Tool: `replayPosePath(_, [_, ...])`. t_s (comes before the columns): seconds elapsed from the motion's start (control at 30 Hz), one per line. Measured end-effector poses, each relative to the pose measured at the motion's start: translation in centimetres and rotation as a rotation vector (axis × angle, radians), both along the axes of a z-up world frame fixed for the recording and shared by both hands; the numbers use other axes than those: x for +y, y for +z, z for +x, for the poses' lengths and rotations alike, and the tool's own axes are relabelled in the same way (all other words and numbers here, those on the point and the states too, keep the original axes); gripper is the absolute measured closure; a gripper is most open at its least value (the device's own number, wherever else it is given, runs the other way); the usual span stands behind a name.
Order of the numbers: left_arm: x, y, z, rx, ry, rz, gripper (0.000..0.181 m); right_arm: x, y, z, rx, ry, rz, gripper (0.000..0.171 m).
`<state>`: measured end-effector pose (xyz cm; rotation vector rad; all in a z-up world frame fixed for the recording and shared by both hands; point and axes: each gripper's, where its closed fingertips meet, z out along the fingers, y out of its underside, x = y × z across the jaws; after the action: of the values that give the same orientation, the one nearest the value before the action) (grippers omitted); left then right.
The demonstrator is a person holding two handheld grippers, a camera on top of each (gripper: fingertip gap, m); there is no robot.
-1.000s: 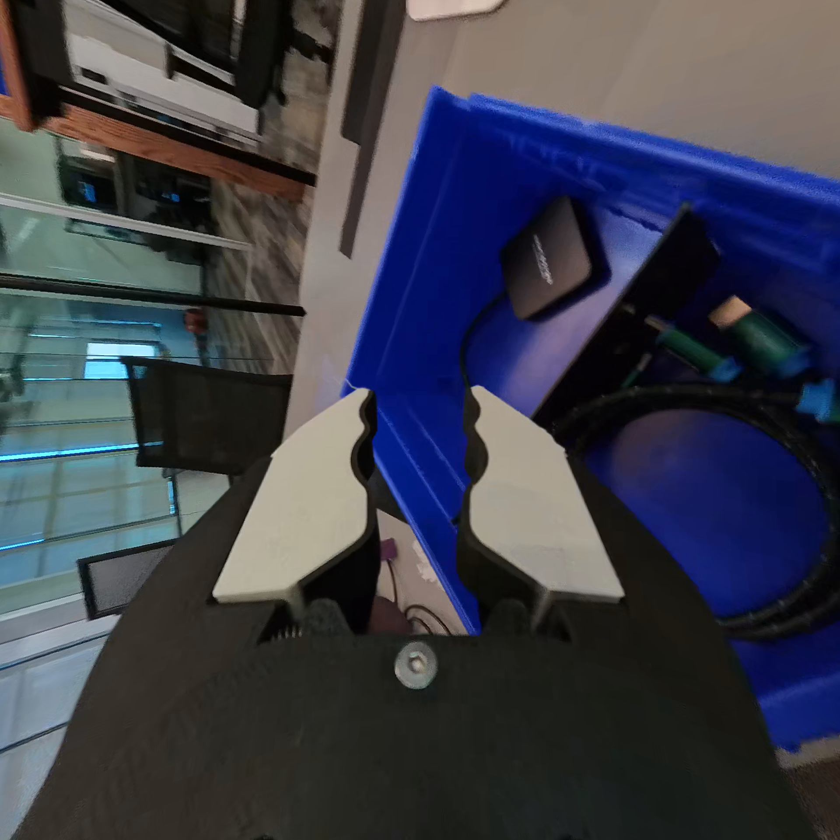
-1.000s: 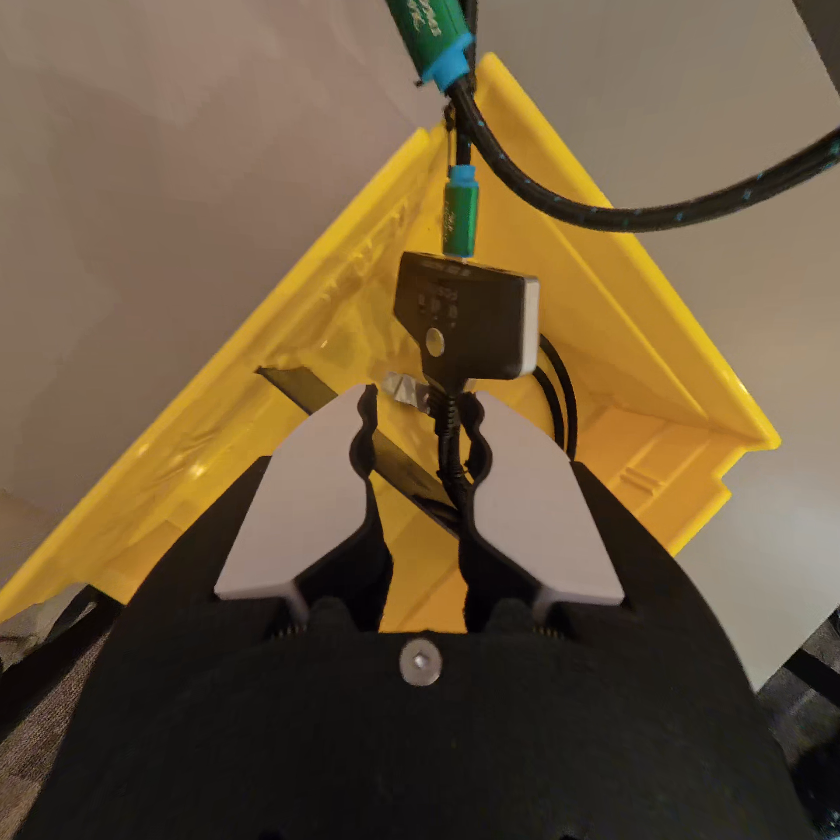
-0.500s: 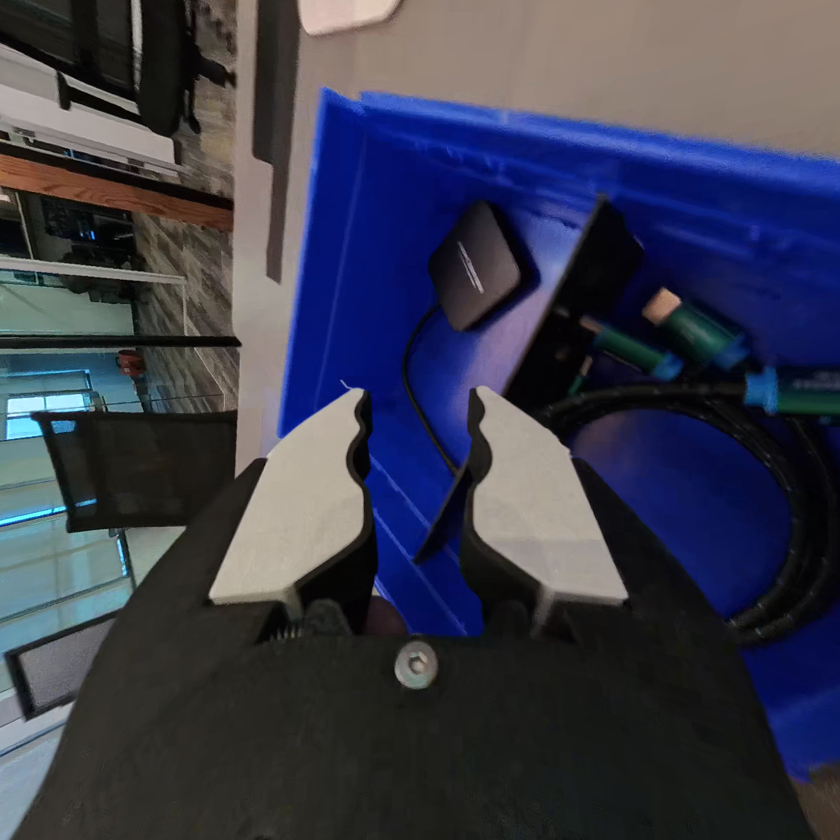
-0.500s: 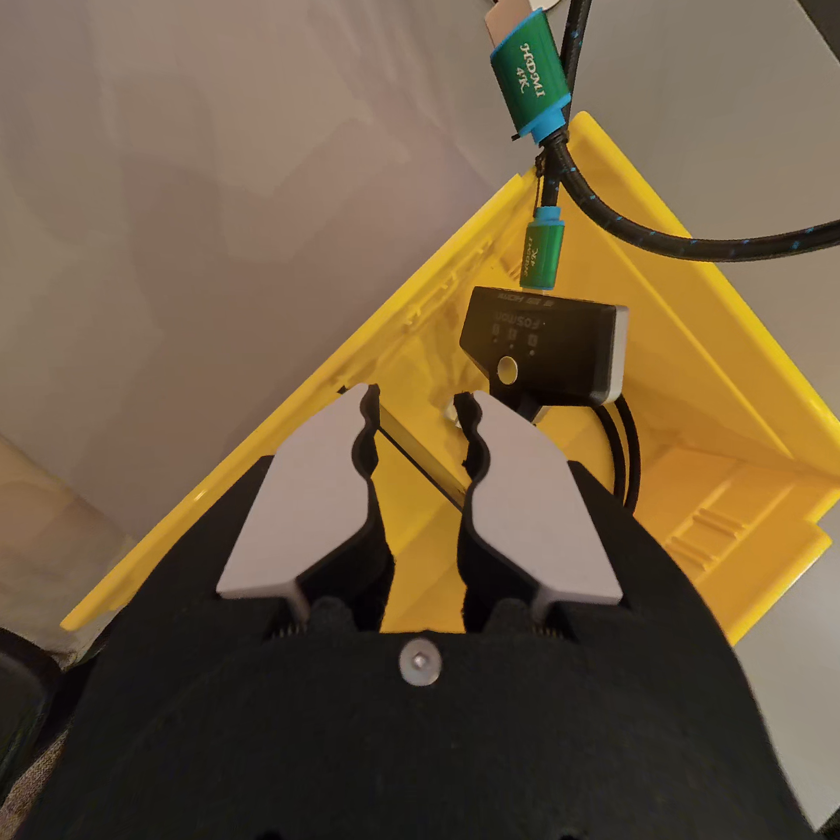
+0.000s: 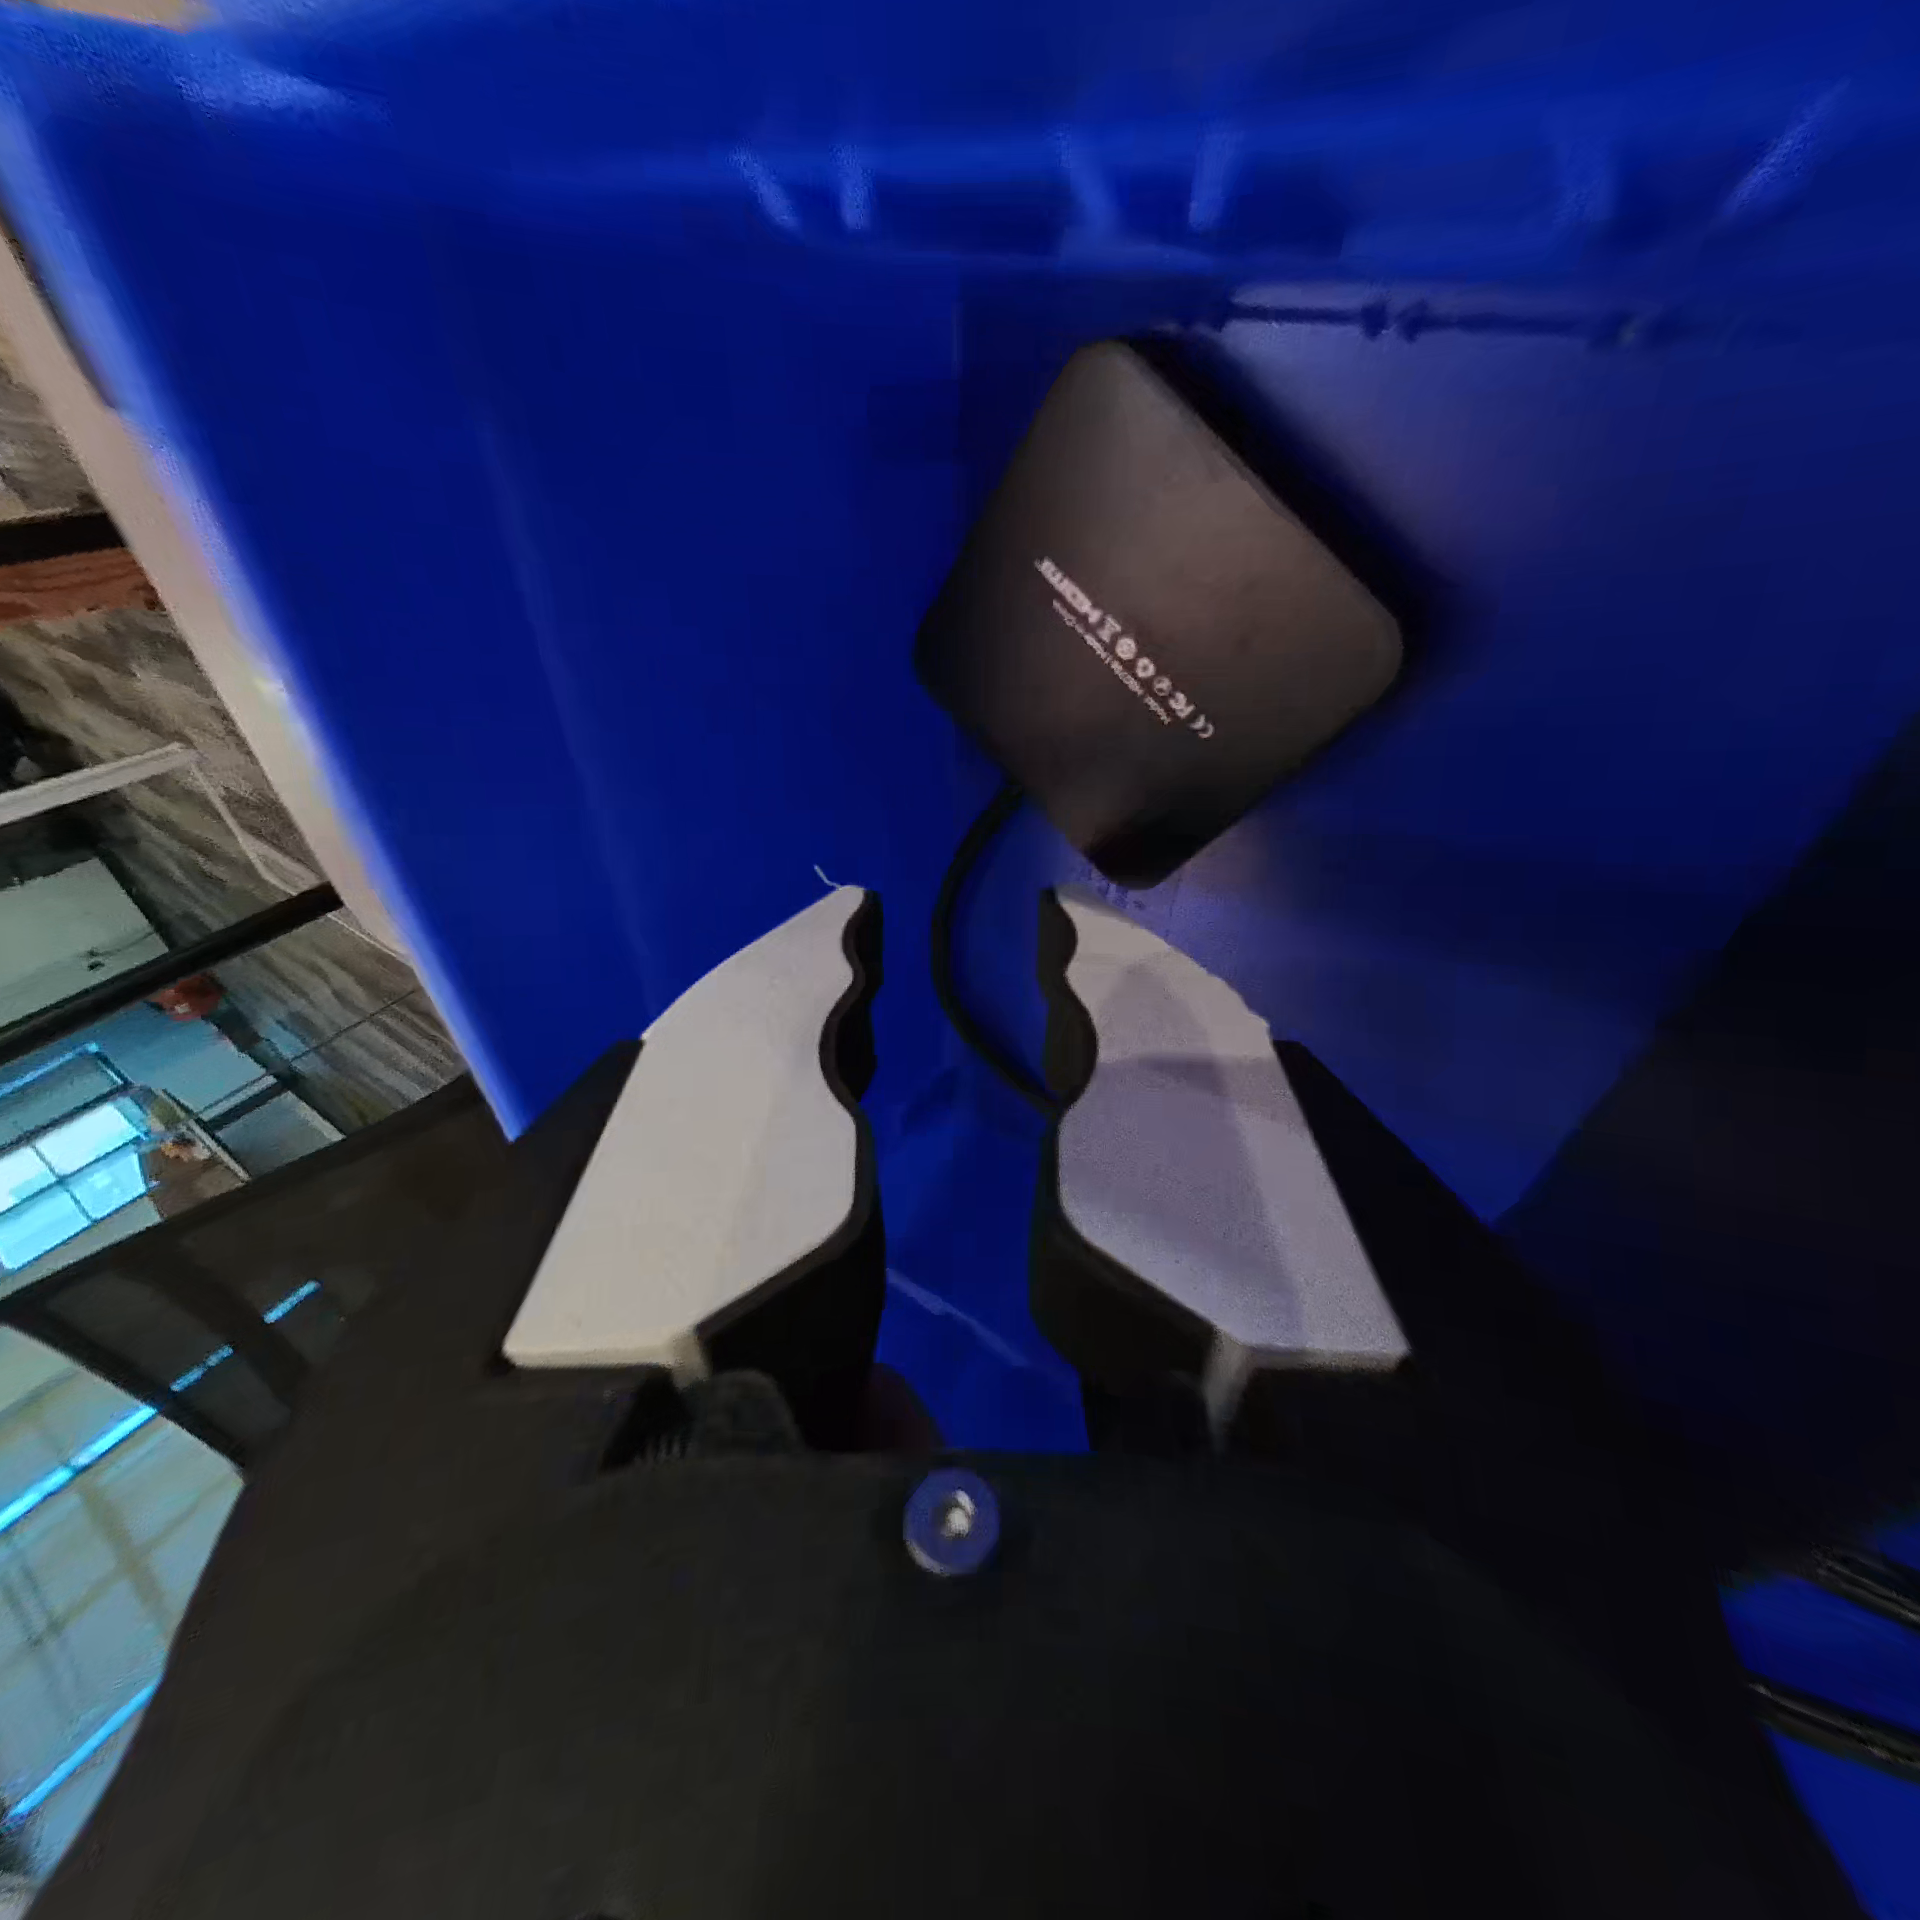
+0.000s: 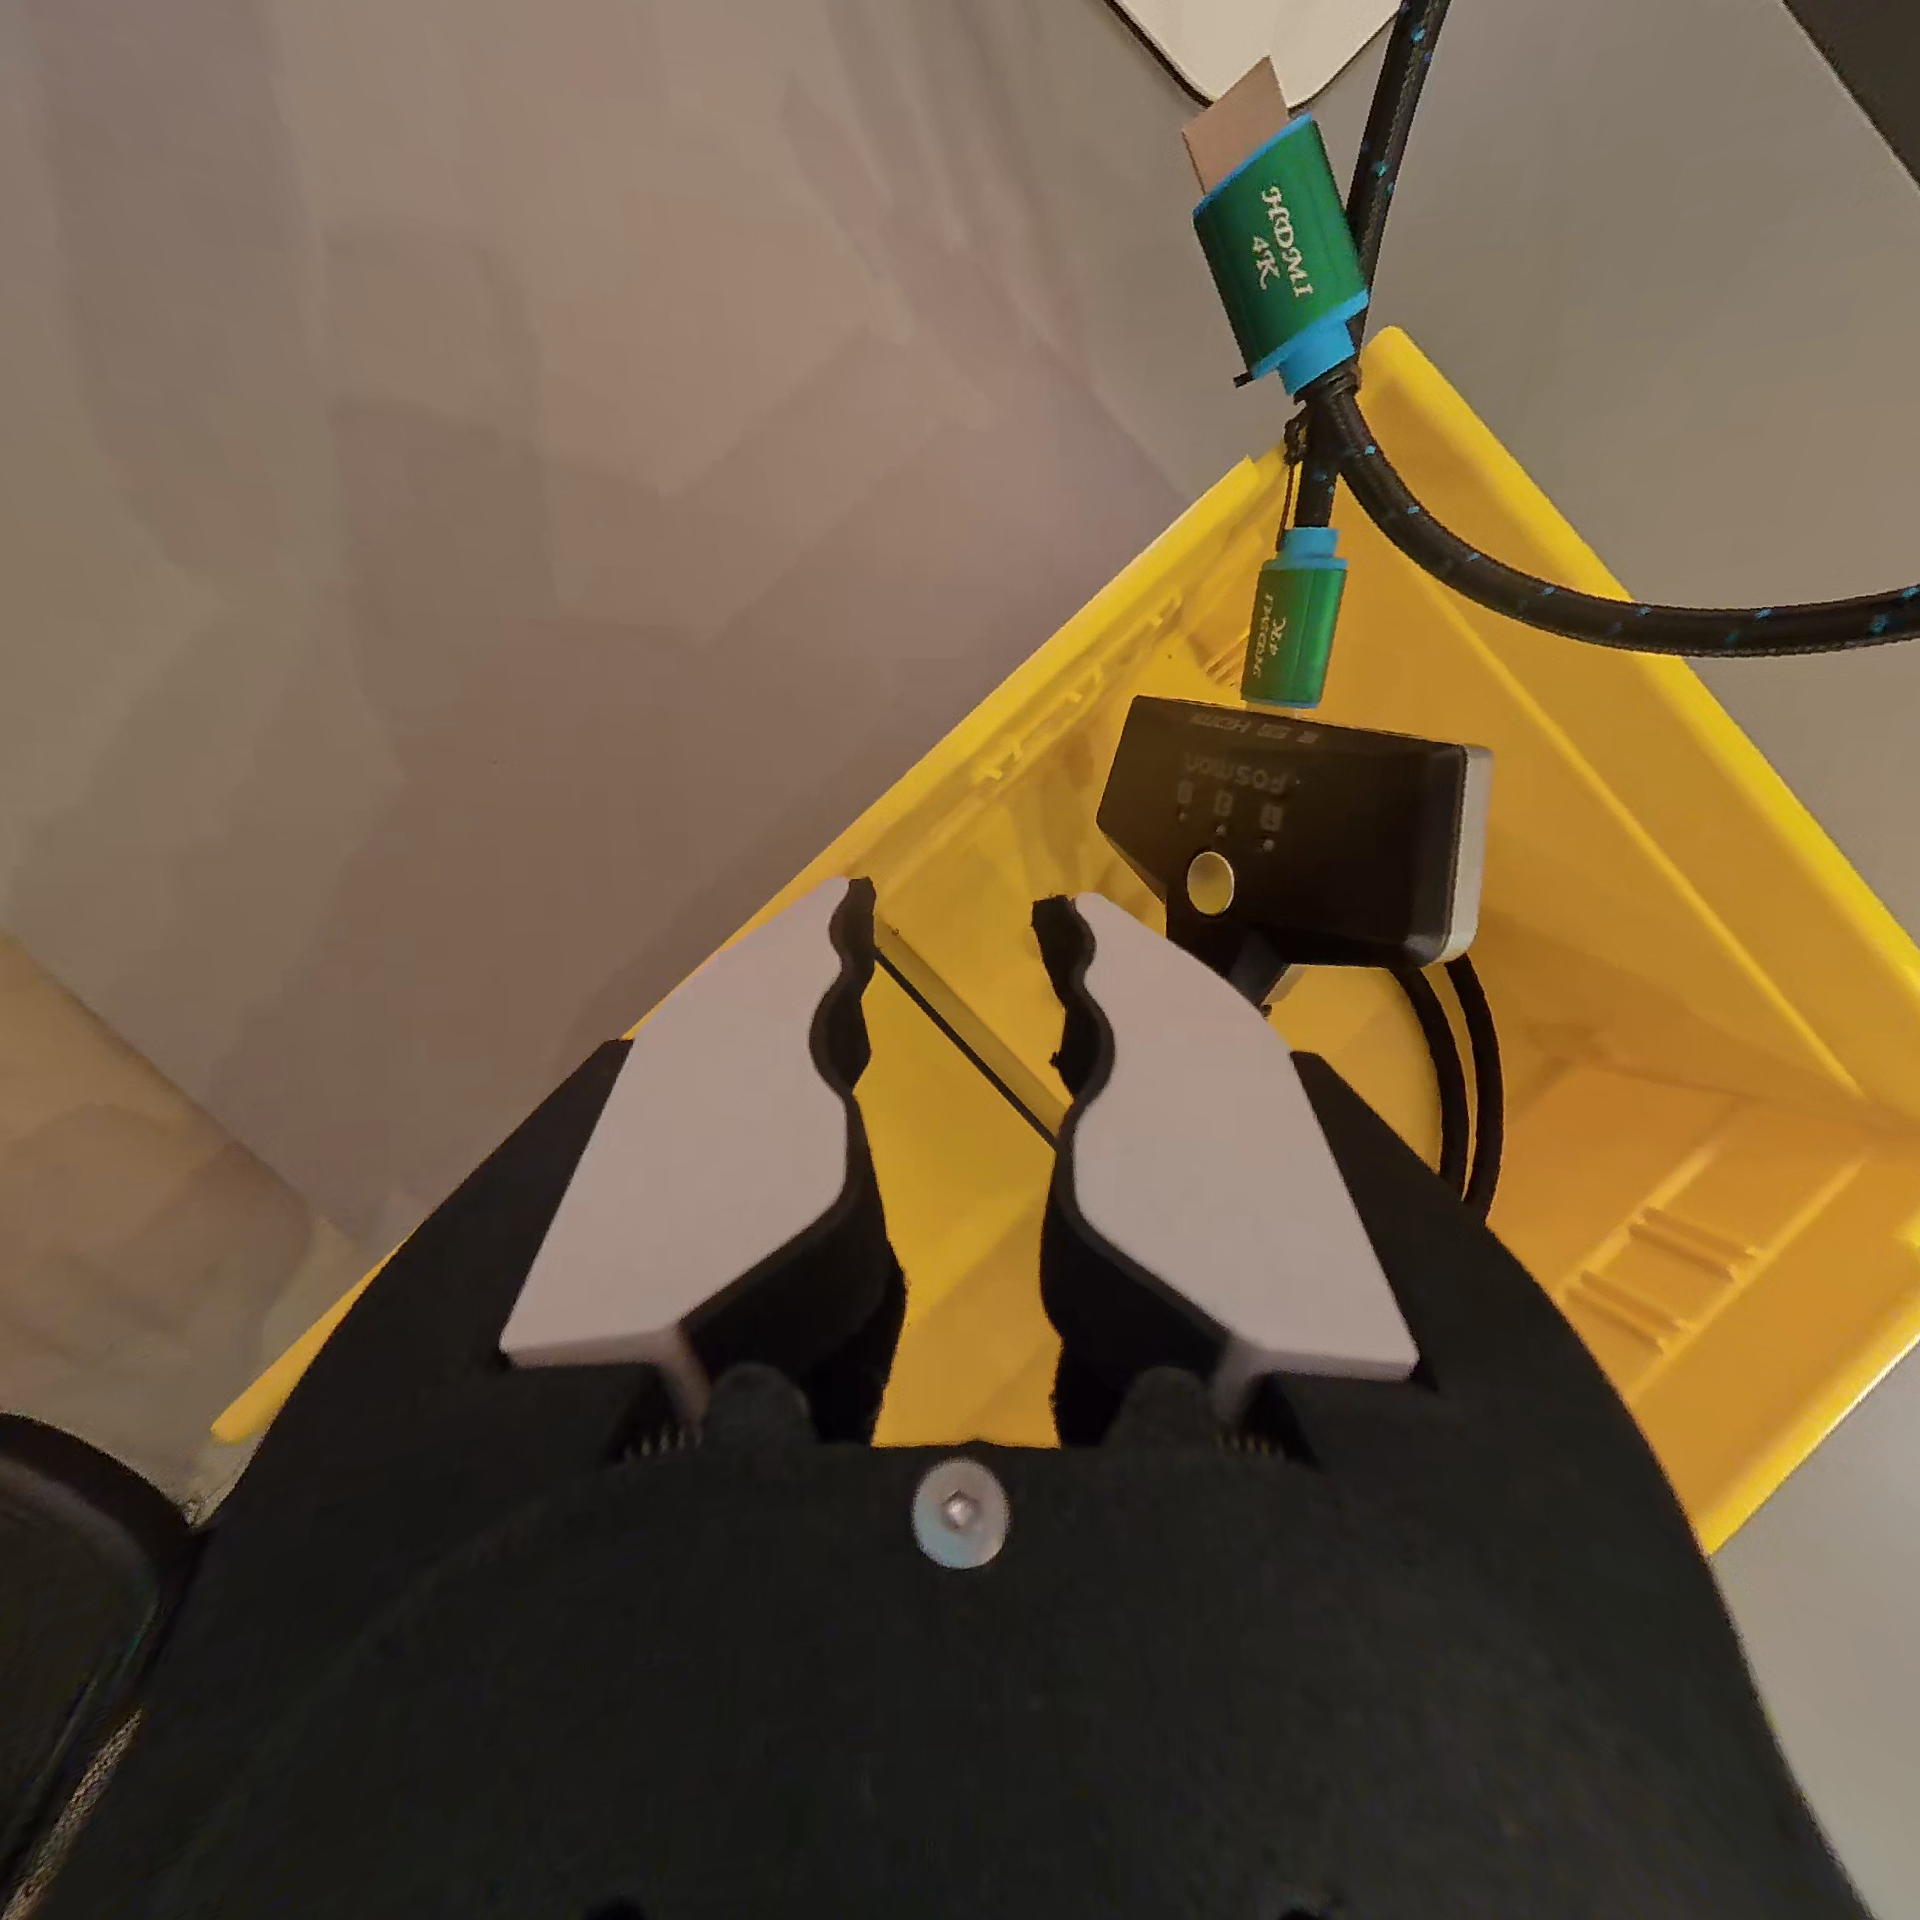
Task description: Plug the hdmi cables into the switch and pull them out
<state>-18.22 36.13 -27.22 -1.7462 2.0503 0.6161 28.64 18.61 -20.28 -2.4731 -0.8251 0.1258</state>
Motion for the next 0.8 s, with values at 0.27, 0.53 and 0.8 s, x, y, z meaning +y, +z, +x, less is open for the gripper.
replayPosePath(0.27, [0.5,-2.1,0.3,0.014,-0.053,-0.073,0.164,0.1,0.7,-0.5,0.038,0.014,0.026,0.141])
replayPosePath(0.53, [-0.8,-2.6,-0.2,0.027,0.017,-0.224,0.172,0.1,0.5,-0.7,0.05,0.015,0.023,0.141])
replayPosePath(0.8, [-0.6,-2.5,-0.3,0.032,-0.018,-0.149,0.175,-0.1,1.1,-0.9,0.051,0.023,0.042,0.141])
